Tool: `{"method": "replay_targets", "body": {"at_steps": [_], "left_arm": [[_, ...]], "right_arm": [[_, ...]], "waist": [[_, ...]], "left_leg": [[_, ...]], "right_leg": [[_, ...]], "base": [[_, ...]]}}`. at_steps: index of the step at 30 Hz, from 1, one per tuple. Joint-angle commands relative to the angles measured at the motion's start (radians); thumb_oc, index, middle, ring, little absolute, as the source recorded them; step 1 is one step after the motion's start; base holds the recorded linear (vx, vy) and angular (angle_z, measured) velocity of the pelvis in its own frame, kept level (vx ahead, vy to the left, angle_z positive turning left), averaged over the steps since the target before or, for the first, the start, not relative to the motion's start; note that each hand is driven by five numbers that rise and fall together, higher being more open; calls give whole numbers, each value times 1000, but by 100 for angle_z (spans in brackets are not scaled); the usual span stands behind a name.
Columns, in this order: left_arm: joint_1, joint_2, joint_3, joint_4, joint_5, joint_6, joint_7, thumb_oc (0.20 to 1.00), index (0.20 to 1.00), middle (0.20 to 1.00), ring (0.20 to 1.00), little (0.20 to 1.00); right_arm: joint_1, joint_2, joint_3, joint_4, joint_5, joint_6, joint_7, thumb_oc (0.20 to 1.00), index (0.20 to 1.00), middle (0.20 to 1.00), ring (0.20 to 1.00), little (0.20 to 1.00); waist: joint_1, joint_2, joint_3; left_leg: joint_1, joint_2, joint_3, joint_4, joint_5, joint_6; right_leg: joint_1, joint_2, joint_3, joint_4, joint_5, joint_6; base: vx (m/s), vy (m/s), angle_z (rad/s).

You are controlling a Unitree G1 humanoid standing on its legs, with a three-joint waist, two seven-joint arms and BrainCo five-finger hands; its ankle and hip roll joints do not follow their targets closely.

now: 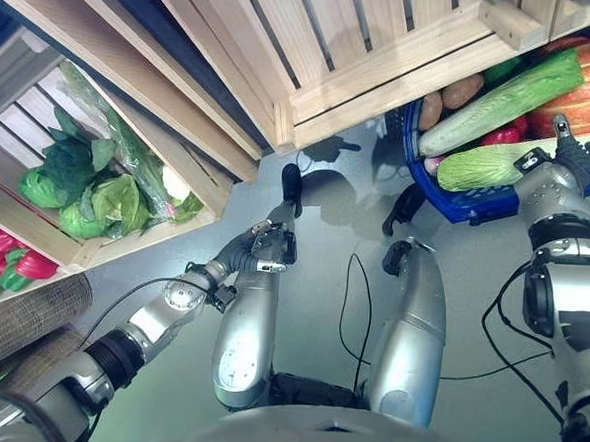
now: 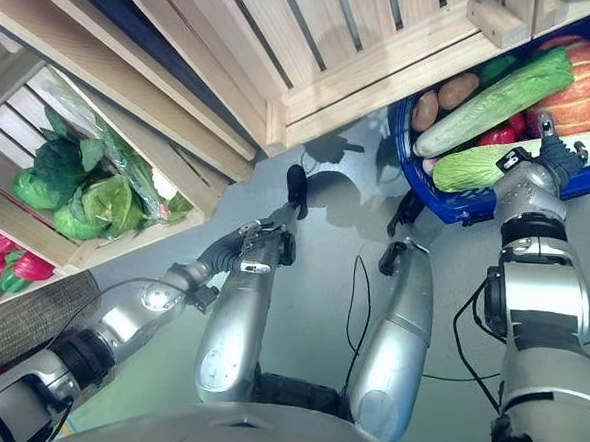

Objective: Pick up fruits and vegetables into the basket

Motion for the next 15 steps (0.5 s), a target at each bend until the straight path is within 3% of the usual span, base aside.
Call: {"method": "replay_targets", "body": {"at_steps": [1, 3, 7, 12, 15], "left_arm": [[106, -48, -7, -28, -4, -27, -39, 1000, 1000, 1000, 1000, 1000], [131, -46, 34, -13, 14, -30, -58, 1000, 1000, 1000, 1000, 1000], [164, -52, 88, 14, 47, -47, -58, 1000, 1000, 1000, 1000, 1000], [230, -85, 198, 60, 36, -78, -96, 1000, 1000, 1000, 1000, 1000], [275, -115, 257, 99, 34, -93, -139, 1000, 1000, 1000, 1000, 1000]], "right_arm": [[92, -59, -25, -80, -84, -110, -135, 1000, 1000, 1000, 1000, 1000], [209, -21, -55, -191, -143, -189, -195, 1000, 1000, 1000, 1000, 1000], [376, 46, -56, -376, -278, -259, -252, 1000, 1000, 1000, 1000, 1000], [595, 111, -28, -636, -496, -325, -193, 1000, 1000, 1000, 1000, 1000], [705, 141, -18, -706, -558, -354, -109, 1000, 1000, 1000, 1000, 1000]], "waist": [[-45, 99, -44], [-65, 68, -44], [-95, 15, -44], [-132, -45, -44], [-139, -71, -106]], "left_leg": [[57, -7, 14, -28, -61, 9], [130, -4, 20, -47, -65, 8], [241, 5, 26, -69, -76, 9], [410, 22, 37, -111, -81, 3], [472, 26, 43, -149, -77, -4]], "right_leg": [[80, 58, -37, 9, -60, 36], [159, 62, -37, -32, -47, 46], [280, 67, -30, -86, -32, 56], [470, 77, -18, -182, -10, 69], [542, 81, -17, -237, -1, 80]], "base": [[-17, 88, -7], [-23, 85, -6], [-5, 62, 0], [52, 54, -8], [118, 36, -13]]}}
